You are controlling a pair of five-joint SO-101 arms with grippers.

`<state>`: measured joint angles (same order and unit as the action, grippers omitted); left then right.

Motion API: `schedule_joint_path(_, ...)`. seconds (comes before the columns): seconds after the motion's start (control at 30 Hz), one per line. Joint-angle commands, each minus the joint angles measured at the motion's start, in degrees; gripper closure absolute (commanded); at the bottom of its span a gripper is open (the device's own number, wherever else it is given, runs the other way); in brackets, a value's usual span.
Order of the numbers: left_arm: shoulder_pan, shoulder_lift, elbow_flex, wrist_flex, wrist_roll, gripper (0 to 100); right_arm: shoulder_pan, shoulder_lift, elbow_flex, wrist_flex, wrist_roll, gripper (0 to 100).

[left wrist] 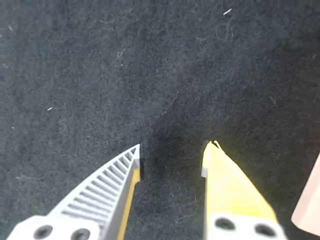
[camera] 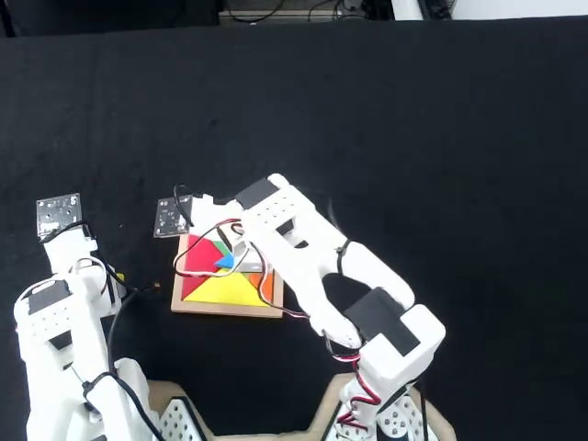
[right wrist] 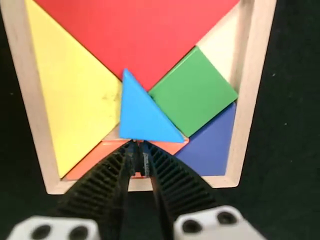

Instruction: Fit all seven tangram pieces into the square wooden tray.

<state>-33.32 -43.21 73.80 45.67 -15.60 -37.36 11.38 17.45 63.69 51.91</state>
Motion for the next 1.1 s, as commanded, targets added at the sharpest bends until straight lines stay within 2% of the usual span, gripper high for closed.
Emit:
schedule_joint_path(0.0,-0.7,-1.1,-0.4,-0.7,0.4,80,-1.8,-0.4,-2.9,-0.2,0.4,98.8)
schedule_joint_path(0.2,-0.7,-1.1,-0.4,-0.7,0.4,80,-6.0,-0.4,-3.0,2.2,0.4,98.8)
schedule_joint_path(0.73,-0.8,-1.1,-0.4,-0.7,0.4,80,-6.1,0.7,-4.2,-0.3,0.4,98.8)
schedule_joint_path(1.07,-0.8,-1.1,-0.4,-0.7,0.4,80,-6.1,7.9,-12.3,0.2,0.3,98.8)
